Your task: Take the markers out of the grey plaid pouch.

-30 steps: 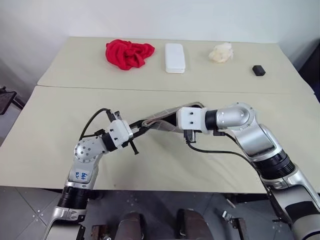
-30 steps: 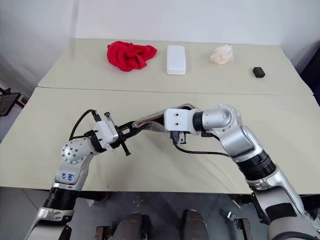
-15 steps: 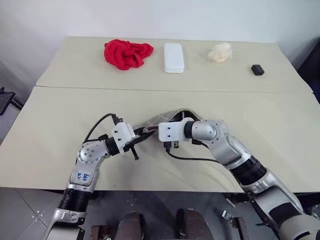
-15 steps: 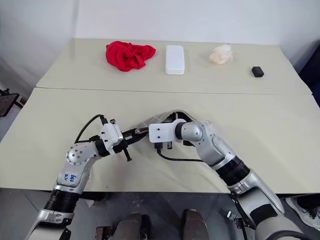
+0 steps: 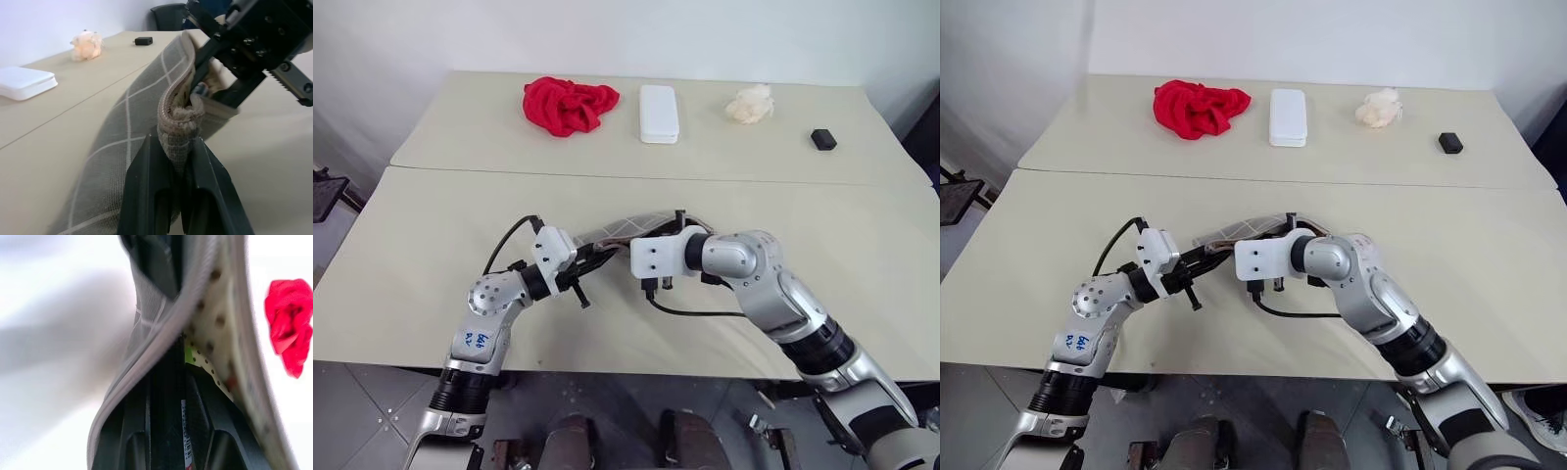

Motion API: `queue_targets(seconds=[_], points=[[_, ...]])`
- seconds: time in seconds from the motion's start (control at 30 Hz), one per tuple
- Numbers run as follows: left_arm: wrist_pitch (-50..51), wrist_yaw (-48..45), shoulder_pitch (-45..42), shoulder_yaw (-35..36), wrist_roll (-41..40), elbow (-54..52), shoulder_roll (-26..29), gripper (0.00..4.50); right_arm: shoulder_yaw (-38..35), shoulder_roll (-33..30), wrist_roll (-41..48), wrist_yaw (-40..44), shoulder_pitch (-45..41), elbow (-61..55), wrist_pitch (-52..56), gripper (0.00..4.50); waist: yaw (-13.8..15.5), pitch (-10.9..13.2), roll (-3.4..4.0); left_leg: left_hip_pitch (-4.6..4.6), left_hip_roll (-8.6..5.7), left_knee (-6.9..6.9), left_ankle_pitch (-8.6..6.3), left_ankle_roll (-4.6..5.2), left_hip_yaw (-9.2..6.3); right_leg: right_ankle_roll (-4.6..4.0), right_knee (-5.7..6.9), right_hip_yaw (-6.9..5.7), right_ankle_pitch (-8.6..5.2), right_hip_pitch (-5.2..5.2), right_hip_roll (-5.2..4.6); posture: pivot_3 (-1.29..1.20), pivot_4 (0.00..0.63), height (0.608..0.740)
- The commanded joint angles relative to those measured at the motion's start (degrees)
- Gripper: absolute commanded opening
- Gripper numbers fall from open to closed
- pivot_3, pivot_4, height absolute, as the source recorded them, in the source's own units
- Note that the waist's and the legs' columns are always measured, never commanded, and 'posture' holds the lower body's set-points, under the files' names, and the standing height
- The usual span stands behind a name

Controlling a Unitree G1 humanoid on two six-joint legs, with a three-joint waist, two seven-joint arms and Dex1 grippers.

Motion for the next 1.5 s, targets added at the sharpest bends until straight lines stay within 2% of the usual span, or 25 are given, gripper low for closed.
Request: queue_targets(seconds=[0.03,0.2,0.4,0.53,0.7,0.8,0.93,1.03,1.1,1.17,1.23,1.33,1.5], points=[[-0.47,1.06,0.07,1.89,0.09,-0.81,0.98,0.06,-3.62,-2.12,3.19,1.53,-0.98,-2.82,-2.62,0.6,-0.04,0.0,0.0,0.01,0.0,0.0,0.0,0.0,0.0,0.0,0.01,0.0,0.0,0.0,0.01,0.0,0.15,0.74],[-1.36,0.93,0.75,2.33,0.12,-0.64,1.68,0.06,-7.87,-6.93,6.54,3.16,-3.11,-0.06,-6.16,0.6,-0.03,0.0,0.0,0.01,0.0,-0.01,0.0,0.0,0.0,0.0,-0.01,0.0,0.0,0.0,0.0,0.0,0.15,0.74],[-1.7,0.96,0.98,2.54,0.24,-0.58,1.76,0.06,-13.68,-8.08,21.09,10.5,-0.2,-0.81,-7.7,0.6,0.07,0.0,0.0,0.02,0.0,-0.01,0.0,0.0,0.0,0.0,-0.03,0.0,0.0,0.02,0.0,0.0,0.15,0.74],[-1.66,1.06,1.15,2.56,0.11,-0.75,1.64,0.06,-16.74,-8.67,25.17,10.38,1.43,1.14,-9.41,0.6,0.06,0.0,0.0,0.03,0.0,-0.01,0.0,0.0,0.0,0.0,-0.03,0.0,0.0,0.03,0.0,0.0,0.15,0.74],[-1.45,1.01,1.59,2.59,-0.22,-1.19,1.56,0.06,-22.12,-11.62,32.88,14.3,3.57,2.82,-15.12,0.6,0.19,0.0,-0.01,0.03,0.0,0.0,0.0,0.0,0.0,0.0,-0.04,0.0,0.0,0.04,0.0,0.0,0.15,0.74],[-1.47,0.51,1.74,2.67,-0.74,-1.29,1.57,0.06,-25.15,-13.87,38.51,16.88,5.06,1.54,-12.4,0.6,0.17,0.01,-0.01,0.03,0.0,-0.01,0.0,0.0,-0.01,0.0,-0.04,0.0,0.0,0.05,0.0,0.0,0.15,0.74],[-1.69,-3.6,2.08,3.29,-4.4,-1.78,2.06,0.06,-33.96,-21.59,45.41,18.42,10.47,1.74,-2.0,0.6,0.51,0.01,-0.02,0.05,0.0,0.0,0.0,0.01,-0.02,0.0,-0.04,0.0,0.0,0.08,-0.01,0.0,0.15,0.74],[-1.07,-6.13,1.93,3.72,-6.73,-2.05,2.41,0.06,-41.25,-25.01,46.51,16.83,14.37,8.2,-1.43,0.6,1.13,0.02,-0.03,0.05,-0.02,0.02,-0.02,0.04,-0.02,0.0,-0.08,0.0,0.01,0.12,-0.03,0.0,0.15,0.74],[-1.12,-6.35,1.81,3.57,-6.47,-1.88,2.51,0.06,-43.25,-27.11,43.97,15.94,16.76,12.65,-5.05,0.6,1.29,0.02,-0.02,0.08,-0.01,0.04,-0.02,0.03,0.0,0.0,-0.07,0.01,0.01,0.13,-0.03,0.0,0.15,0.74],[-0.92,-6.62,1.59,3.43,-6.63,-1.71,2.41,0.06,-43.75,-29.06,41.93,16.46,19.52,15.57,-7.74,0.6,1.39,0.0,-0.01,0.13,-0.01,0.03,-0.02,0.03,0.03,-0.01,-0.05,0.04,0.01,0.13,-0.03,0.0,0.15,0.74],[-0.25,-7.31,1.28,3.08,-7.48,-1.79,1.96,0.06,-44.47,-29.63,41.96,14.51,22.79,18.24,-3.3,0.6,1.45,0.0,-0.01,0.14,-0.01,0.02,-0.02,0.03,0.04,-0.01,-0.05,0.04,0.01,0.13,-0.02,0.0,0.15,0.74],[1.89,-8.8,1.04,2.43,-9.18,-2.61,1.73,0.06,-42.67,-31.31,36.43,11.12,28.41,23.9,-4.01,0.6,1.73,0.01,-0.01,0.13,-0.01,0.04,-0.02,0.03,0.04,0.0,-0.05,0.04,0.01,0.15,-0.02,0.0,0.15,0.74],[4.48,-10.68,0.64,2.02,-11.48,-3.76,1.49,0.06,-41.42,-28.62,32.58,0.98,26.04,31.04,-1.24,0.6,1.22,-0.02,0.04,0.16,-0.02,0.08,-0.01,0.02,0.12,0.03,-0.03,0.11,0.03,0.13,-0.02,0.0,0.15,0.74]])
